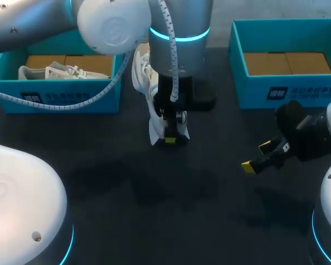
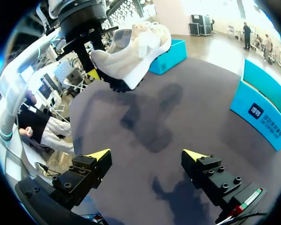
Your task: Take the shoe out of the shoebox, open the shoe tongue, remove and reinsert the insole, then place the shoe into the shoebox
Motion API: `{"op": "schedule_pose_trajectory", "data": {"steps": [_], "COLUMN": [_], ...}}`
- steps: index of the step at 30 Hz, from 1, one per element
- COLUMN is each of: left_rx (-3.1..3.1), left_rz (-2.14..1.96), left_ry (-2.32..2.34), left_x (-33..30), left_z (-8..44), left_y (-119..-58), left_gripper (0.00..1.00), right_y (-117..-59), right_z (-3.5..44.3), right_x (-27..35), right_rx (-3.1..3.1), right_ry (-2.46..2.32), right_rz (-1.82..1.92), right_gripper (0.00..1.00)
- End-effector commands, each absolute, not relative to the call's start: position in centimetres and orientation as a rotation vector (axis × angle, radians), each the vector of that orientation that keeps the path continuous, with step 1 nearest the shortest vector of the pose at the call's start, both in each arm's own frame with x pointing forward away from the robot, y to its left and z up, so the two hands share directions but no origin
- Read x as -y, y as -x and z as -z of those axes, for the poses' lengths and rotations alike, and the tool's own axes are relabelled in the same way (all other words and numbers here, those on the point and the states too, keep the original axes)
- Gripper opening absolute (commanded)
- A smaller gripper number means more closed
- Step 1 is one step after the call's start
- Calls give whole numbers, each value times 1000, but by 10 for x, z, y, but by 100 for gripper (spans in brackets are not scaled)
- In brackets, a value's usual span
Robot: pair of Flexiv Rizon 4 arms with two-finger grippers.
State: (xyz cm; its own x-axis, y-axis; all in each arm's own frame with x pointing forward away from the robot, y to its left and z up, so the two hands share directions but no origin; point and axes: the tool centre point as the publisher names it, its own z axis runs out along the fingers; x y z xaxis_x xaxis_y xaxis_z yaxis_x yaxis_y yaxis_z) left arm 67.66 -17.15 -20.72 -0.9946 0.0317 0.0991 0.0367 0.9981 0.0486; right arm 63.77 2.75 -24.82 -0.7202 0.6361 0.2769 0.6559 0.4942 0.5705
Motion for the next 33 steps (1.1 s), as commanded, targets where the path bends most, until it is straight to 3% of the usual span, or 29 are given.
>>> {"op": "schedule_pose_trajectory", "data": {"steps": [1, 19, 33], "left_rx": [3044, 2925, 2847], "left_rz": [72, -49, -60], "left_ry": [53, -33, 286], "left_x": [169, 65, -10], "left_z": [206, 179, 168], "left_y": [-676, -747, -783], "left_gripper": [0, 0, 0], "right_y": [-636, -636, -636], "right_z": [248, 248, 248], "right_x": [-27, -27, -27], "right_rx": [2691, 2691, 2691], "right_ry": [1162, 1162, 1162], "right_rz": [1051, 1051, 1051], "right_gripper": [100, 100, 100]}}
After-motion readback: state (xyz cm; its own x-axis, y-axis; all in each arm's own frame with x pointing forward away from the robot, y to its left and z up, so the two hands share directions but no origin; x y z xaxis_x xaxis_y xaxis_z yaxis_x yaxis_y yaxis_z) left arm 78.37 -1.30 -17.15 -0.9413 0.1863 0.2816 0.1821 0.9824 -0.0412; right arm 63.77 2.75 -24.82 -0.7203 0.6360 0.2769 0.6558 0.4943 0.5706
